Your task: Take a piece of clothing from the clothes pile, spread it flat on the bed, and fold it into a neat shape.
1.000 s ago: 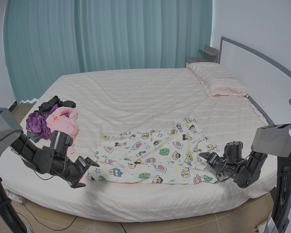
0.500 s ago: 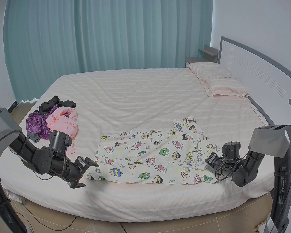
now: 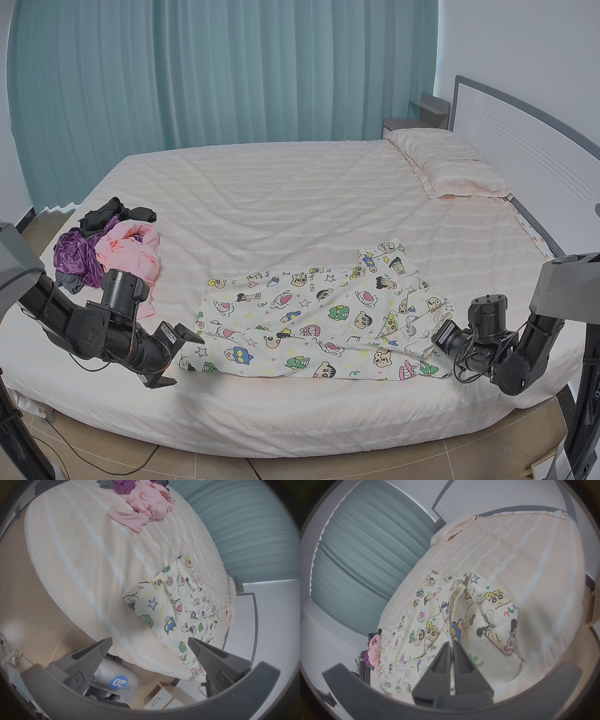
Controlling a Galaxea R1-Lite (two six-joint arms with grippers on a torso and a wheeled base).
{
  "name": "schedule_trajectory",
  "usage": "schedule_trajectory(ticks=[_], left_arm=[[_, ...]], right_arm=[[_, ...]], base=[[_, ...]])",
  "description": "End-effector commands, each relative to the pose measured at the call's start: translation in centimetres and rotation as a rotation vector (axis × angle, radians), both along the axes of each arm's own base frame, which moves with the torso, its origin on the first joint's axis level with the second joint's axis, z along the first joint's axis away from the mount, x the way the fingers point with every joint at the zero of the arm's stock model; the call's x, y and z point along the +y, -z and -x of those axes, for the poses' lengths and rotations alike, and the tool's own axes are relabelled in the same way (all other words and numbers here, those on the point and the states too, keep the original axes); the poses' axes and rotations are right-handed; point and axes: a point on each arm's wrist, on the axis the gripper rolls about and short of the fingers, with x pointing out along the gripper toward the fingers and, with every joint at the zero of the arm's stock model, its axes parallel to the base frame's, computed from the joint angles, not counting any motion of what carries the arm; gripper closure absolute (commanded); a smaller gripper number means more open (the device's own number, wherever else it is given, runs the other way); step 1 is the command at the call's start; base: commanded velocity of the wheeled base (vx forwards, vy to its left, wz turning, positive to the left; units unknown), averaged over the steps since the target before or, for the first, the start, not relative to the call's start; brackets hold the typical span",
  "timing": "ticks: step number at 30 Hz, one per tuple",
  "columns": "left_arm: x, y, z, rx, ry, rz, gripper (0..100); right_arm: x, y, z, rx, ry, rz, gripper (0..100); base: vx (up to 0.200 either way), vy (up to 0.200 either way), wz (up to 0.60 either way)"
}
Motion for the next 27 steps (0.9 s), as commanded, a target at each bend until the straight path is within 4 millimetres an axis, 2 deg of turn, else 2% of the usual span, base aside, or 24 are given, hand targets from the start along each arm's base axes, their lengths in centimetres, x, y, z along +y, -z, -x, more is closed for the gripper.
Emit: schedule_trajectory(ticks=[1, 3, 10, 11, 13, 14, 15, 18, 27], left_arm=[[-0.2, 0.1, -0.1, -0.003, 0.000, 0.003, 0], [-0.2, 0.1, 0.0, -0.001, -0.001, 0.004, 0], [-0.2, 0.2, 0.0, 0.002, 0.003, 0.004, 0], [-0.3, 0.2, 0.0, 0.002, 0.003, 0.005, 0], [-0.3, 0.3, 0.0, 0.005, 0.003, 0.004, 0], [-0.3, 0.4, -0.1, 0.008, 0.003, 0.004, 0], [-0.3, 0.4, -0.1, 0.009, 0.004, 0.003, 0], [-0.3, 0.5, -0.1, 0.009, 0.003, 0.001, 0], [-0.6, 0.4, -0.1, 0.008, 0.013, 0.003, 0]], right_arm=[[1.3, -0.6, 1.8, 0.001, -0.022, 0.028, 100], [1.7, 0.5, 2.4, 0.032, -0.006, 0.065, 100], [2.7, 1.2, 4.6, 0.006, -0.035, 0.083, 100], [2.9, 1.1, 5.1, -0.002, -0.049, 0.081, 0], [3.0, 1.1, 5.8, -0.003, -0.064, 0.080, 0], [3.4, 1.0, 7.4, -0.003, -0.105, 0.081, 0], [3.6, 0.9, 8.1, -0.009, -0.124, 0.080, 0], [3.4, 0.6, 9.0, -0.039, -0.137, 0.071, 0], [2.9, -0.8, 7.9, -0.128, -0.126, 0.043, 0]], base=[[0.000, 0.000, 0.00], [0.000, 0.000, 0.00], [0.000, 0.000, 0.00], [0.000, 0.000, 0.00], [0.000, 0.000, 0.00], [0.000, 0.000, 0.00], [0.000, 0.000, 0.00], [0.000, 0.000, 0.00], [0.000, 0.000, 0.00]])
